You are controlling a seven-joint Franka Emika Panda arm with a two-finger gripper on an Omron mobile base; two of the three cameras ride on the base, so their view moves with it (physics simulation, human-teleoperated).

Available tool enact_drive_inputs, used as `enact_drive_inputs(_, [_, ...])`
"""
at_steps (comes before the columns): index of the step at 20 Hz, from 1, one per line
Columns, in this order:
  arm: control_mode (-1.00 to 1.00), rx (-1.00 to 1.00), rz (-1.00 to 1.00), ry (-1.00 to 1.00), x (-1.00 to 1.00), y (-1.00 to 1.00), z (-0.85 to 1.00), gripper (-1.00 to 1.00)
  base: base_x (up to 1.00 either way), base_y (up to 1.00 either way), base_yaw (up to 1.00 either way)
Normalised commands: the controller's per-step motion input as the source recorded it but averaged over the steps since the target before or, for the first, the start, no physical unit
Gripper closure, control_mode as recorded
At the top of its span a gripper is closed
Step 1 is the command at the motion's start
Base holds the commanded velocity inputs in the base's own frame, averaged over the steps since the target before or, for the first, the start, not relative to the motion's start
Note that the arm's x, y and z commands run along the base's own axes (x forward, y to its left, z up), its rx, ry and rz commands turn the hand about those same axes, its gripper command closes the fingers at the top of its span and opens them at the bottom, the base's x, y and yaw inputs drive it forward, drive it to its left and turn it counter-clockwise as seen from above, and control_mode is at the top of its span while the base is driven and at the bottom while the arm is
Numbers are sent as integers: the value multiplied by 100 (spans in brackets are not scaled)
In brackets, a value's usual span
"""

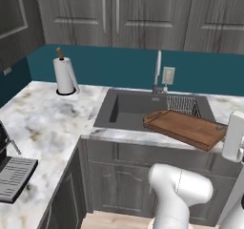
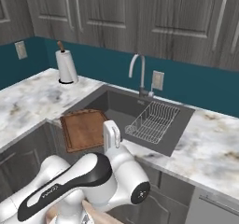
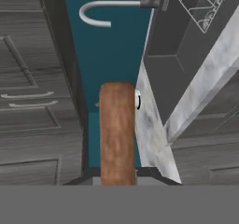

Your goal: Move the cutting board and knife to the sink. Then move spray from the cabinet to the counter.

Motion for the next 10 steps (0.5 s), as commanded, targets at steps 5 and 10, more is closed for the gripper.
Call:
enact_drive_inputs(5, [100, 0, 0, 0, 0, 0, 0, 100, 54, 21, -4])
enact_drive_inputs(10, [100, 0, 0, 0, 0, 0, 0, 100, 56, 31, -13])
